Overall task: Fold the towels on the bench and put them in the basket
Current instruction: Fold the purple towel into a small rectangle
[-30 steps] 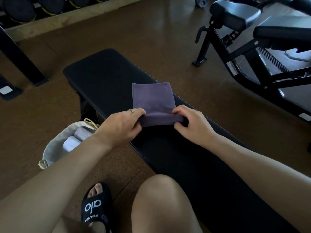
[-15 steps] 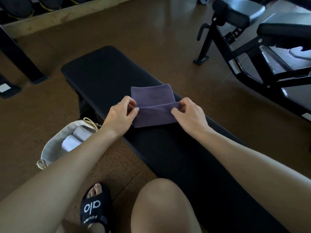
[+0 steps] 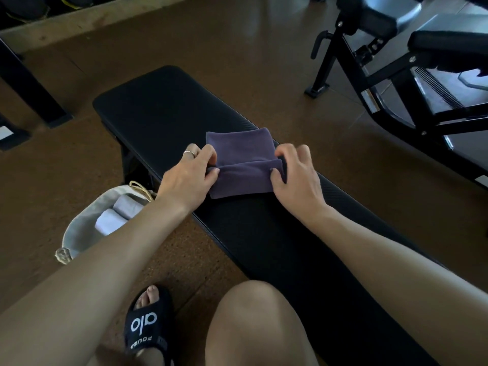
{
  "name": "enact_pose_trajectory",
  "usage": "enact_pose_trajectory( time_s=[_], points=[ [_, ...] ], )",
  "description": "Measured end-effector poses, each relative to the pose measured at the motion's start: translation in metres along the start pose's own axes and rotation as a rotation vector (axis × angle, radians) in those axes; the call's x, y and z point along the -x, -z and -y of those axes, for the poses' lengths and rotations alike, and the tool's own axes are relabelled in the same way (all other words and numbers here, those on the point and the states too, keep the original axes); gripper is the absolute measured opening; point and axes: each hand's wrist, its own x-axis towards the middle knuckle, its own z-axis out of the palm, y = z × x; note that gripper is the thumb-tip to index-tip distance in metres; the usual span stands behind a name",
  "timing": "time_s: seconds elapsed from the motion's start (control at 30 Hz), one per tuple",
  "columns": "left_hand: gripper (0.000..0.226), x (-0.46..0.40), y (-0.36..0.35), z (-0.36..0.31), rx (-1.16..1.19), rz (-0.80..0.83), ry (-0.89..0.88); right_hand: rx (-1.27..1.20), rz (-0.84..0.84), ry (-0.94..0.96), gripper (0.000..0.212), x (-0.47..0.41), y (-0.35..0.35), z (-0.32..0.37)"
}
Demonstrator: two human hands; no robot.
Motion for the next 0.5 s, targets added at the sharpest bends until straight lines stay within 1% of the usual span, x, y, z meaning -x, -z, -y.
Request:
enact_pose_trajectory(
  time_s=[0.03, 0.1, 0.13, 0.17, 0.2, 0.23, 0.3, 0.33, 0.43, 0.5],
  points=[
    [0.01, 0.0, 0.002, -0.002, -0.066, -0.025, -0.04, 0.06, 0.0, 0.095, 0.023, 0.0, 0.0, 0.001],
    [0.007, 0.0, 0.005, -0.007, -0.224, -0.079, -0.221, 0.207, -0.001, 0.289, 0.016, -0.001, -0.001, 0.001],
    [0.01, 0.001, 0.005, -0.01, -0.281, -0.078, -0.335, 0.283, -0.004, 0.369, 0.017, -0.001, -0.001, -0.001],
    [0.015, 0.003, 0.005, -0.011, -0.296, -0.056, -0.442, 0.343, -0.006, 0.432, 0.02, -0.002, 0.0, -0.002],
    [0.019, 0.005, 0.006, -0.012, -0.28, -0.023, -0.51, 0.38, -0.001, 0.47, 0.024, -0.002, 0.002, -0.003],
    [0.021, 0.008, 0.008, -0.013, -0.248, 0.001, -0.535, 0.395, 0.018, 0.486, 0.027, -0.003, 0.005, -0.003],
    [0.021, 0.015, 0.011, -0.008, -0.182, 0.04, -0.518, 0.378, 0.095, 0.484, 0.03, -0.003, 0.014, -0.004],
    [0.027, 0.017, 0.012, -0.005, -0.169, 0.06, -0.515, 0.369, 0.151, 0.482, 0.032, -0.004, 0.018, -0.005],
    [0.052, 0.021, 0.008, 0.0, -0.235, 0.126, -0.513, 0.376, 0.289, 0.481, 0.047, -0.006, 0.029, -0.007],
    [0.053, 0.023, 0.005, -0.001, -0.261, 0.104, -0.5, 0.349, 0.318, 0.453, 0.051, -0.008, 0.031, -0.006]
  ],
)
